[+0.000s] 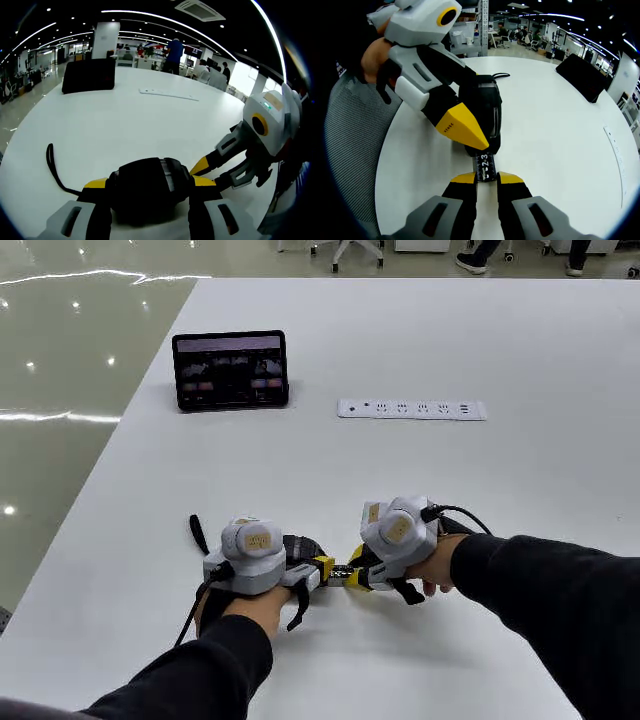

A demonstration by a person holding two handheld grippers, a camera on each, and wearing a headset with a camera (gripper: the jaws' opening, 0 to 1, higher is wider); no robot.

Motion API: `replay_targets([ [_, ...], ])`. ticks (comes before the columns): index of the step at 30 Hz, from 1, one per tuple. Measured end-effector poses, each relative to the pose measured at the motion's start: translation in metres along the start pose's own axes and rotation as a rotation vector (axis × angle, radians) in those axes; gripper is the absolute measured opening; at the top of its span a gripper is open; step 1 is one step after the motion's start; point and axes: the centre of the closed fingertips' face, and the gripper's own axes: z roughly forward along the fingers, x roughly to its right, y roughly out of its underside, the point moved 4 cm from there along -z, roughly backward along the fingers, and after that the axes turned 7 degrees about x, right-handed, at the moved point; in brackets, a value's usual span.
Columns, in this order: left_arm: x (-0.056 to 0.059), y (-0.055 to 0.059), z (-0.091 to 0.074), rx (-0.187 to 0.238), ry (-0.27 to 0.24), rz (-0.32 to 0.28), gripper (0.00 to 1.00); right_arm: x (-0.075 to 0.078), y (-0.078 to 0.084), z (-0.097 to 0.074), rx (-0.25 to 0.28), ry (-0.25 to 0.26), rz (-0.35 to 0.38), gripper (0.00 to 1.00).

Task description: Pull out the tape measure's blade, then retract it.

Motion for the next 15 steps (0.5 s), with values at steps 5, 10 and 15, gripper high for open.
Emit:
replay_targets([
  [5,0.0006,0.0001,-0.0003,0.000,0.000,-0.001,0.58,0.0007,-0.0014,0.0019,0.001,-0.002,0.004,0.11],
  [10,0.0005,0.0001,-0.0002,-0.002,0.001,-0.001,0.58,0.0001,-0.0032,0.0041,0.006,-0.003,0.005,0.10],
  [15,0.0008,0.0003,-0.0003,-0.001,0.002,0.000,0.58,-0.0001,-0.0045,0.0054,0.013,-0.004,0.010,0.11],
])
